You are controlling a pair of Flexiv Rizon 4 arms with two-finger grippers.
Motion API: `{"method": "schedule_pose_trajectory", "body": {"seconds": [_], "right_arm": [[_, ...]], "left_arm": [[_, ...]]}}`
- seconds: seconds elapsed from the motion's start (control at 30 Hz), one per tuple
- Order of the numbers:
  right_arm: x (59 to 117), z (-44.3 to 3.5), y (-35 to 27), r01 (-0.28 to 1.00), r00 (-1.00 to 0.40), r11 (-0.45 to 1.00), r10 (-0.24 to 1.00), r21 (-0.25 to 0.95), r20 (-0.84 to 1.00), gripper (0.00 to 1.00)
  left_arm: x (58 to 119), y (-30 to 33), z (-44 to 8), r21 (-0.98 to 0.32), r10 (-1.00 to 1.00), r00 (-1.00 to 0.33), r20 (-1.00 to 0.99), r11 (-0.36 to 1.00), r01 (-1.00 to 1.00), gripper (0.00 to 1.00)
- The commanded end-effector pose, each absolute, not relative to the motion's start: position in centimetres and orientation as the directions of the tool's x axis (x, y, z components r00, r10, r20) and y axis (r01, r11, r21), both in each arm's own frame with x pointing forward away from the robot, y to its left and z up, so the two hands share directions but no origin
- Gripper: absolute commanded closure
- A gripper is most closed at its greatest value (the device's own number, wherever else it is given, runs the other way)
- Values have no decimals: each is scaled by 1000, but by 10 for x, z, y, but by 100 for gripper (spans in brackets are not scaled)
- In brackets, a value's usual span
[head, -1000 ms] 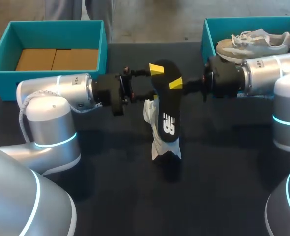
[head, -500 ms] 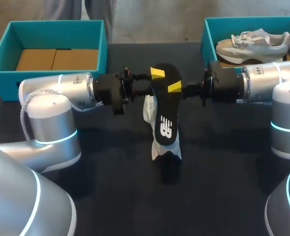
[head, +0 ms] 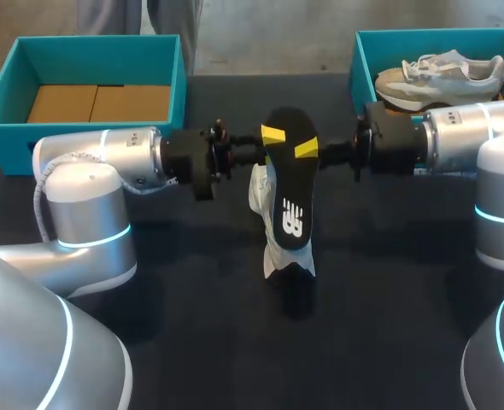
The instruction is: Take the shoe out of the shoebox, open the shoe tongue, remove and reinsert the insole, then place the shoe into the shoebox
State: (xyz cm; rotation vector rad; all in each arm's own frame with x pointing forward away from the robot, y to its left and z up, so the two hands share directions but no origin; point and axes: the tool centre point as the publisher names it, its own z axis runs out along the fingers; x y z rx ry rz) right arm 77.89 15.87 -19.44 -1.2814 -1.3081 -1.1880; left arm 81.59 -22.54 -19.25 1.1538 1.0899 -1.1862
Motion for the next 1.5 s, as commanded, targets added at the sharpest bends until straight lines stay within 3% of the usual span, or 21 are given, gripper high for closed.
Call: {"method": "schedule_pose_trajectory", "body": {"seconds": [0.03, 0.43, 0.57, 0.8, 0.83, 0.87, 0.9, 1.5], "right_arm": [[781, -195, 162, 999, -31, -8, 109, 32, 994, 100], [784, -196, 167, 1000, -30, -3, 109, 30, 994, 100], [785, -197, 166, 1000, -31, -3, 109, 31, 994, 100], [785, -197, 165, 1000, -30, -3, 107, 30, 994, 100], [785, -197, 164, 1000, -27, -7, 106, 28, 994, 77], [784, -198, 163, 1000, -23, -16, 105, 25, 994, 10], [782, -200, 160, 999, -20, -26, 104, 23, 994, 0], [770, -204, 116, 1000, 24, -19, 200, -21, 980, 0]], "left_arm": [[815, -225, -194, 73, -100, 75, -992, 21, 997, 69], [815, -226, -197, 63, -94, 64, -993, 13, 998, 83], [815, -227, -198, 60, -93, 60, -994, 12, 998, 100], [815, -228, -199, 50, -89, 50, -995, 12, 999, 100], [815, -228, -199, 42, -85, 42, -995, 9, 999, 100], [815, -227, -200, 36, -83, 37, -996, 7, 999, 100], [815, -227, -200, 22, -79, 22, -997, 5, 1000, 100], [799, -216, -200, -122, -25, -123, -992, -24, 992, 100]]}}
